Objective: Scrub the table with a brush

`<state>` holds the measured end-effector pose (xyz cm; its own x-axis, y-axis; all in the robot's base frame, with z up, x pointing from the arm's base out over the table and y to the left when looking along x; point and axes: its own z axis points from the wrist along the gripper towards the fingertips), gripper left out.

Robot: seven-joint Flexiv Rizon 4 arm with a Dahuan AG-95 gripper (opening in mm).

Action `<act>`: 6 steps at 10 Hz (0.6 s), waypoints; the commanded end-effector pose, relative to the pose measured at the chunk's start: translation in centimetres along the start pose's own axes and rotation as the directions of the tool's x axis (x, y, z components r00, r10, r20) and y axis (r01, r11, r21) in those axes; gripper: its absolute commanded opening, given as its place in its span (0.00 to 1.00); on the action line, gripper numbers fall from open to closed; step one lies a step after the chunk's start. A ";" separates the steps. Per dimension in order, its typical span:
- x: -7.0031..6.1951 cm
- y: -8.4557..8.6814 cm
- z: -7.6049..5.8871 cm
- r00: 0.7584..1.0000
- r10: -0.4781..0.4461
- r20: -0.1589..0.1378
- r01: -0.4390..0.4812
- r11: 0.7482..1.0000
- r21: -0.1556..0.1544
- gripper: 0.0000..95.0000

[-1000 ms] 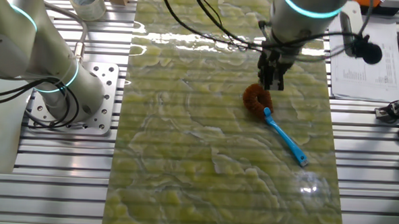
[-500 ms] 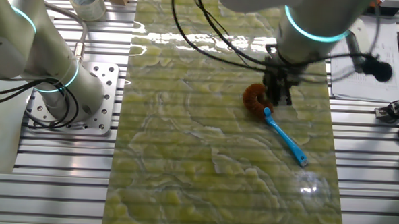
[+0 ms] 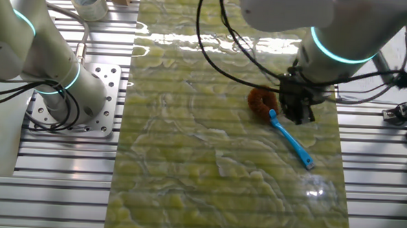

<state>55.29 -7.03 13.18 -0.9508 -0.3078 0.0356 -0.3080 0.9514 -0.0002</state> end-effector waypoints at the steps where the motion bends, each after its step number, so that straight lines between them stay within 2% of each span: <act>1: -0.8 -1.0 0.3 0.993 -0.115 -0.015 0.116 0.992 0.046 0.00; 4: -1.2 -1.6 1.2 0.976 -0.216 -0.008 0.216 0.975 0.046 0.00; 6: -0.6 -2.5 1.5 0.956 -0.293 -0.003 0.293 0.955 0.044 0.00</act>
<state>56.66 -8.91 11.77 -0.8414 -0.5389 0.0404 -0.5402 0.8409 -0.0342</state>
